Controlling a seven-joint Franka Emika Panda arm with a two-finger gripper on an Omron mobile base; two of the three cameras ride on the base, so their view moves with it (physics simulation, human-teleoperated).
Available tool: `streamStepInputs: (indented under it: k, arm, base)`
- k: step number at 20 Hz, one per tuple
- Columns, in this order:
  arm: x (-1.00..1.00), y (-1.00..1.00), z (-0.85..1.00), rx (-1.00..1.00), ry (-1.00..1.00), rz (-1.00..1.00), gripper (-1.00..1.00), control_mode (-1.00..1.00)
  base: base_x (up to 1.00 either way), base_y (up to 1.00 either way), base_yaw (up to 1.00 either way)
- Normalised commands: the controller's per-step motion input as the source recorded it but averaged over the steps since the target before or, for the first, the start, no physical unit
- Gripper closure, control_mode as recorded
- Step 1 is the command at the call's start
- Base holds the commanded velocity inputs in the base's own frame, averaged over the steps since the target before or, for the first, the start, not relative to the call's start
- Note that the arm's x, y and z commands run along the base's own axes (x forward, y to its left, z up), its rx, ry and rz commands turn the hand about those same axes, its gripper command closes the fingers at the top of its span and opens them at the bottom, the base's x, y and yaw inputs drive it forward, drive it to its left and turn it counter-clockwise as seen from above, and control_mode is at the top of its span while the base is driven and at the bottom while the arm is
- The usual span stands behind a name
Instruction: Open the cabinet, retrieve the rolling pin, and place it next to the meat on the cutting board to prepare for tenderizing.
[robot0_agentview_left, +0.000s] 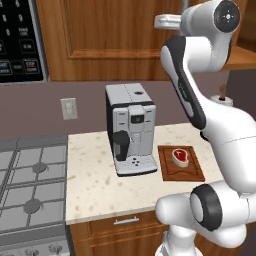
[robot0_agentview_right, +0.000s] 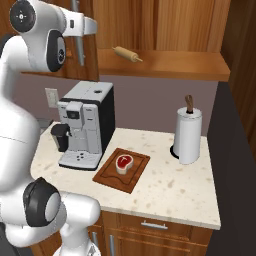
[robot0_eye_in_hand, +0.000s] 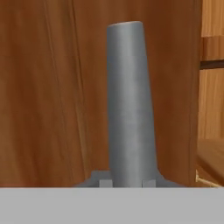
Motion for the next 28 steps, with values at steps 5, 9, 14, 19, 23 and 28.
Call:
streamStepInputs:
  k: [5, 9, 14, 19, 23, 28]
  arm:
    - [-0.6, 0.63, -0.23, 0.0, 0.0, 0.0, 1.0, -1.0]
    - [-0.54, 0.65, -0.31, 0.0, 0.0, 0.0, 1.0, -1.0]
    - [-0.51, 0.73, -0.42, 0.0, 0.0, 0.0, 1.0, -1.0]
    - [-0.34, 0.79, -0.47, 0.0, 0.01, 0.0, -1.0, -1.0]
    - [-0.11, 0.23, -0.1, 0.03, 0.04, 0.02, -1.0, -1.0]
    - [-0.56, -0.25, 0.0, 0.15, 0.0, 0.0, -1.0, -1.0]
  base:
    - [0.0, 0.0, 0.0]
    - [0.0, 0.0, 0.0]
    - [0.0, 0.0, 0.0]
    - [0.0, 0.0, 0.0]
    - [0.0, 0.0, 0.0]
    - [0.0, 0.0, 0.0]
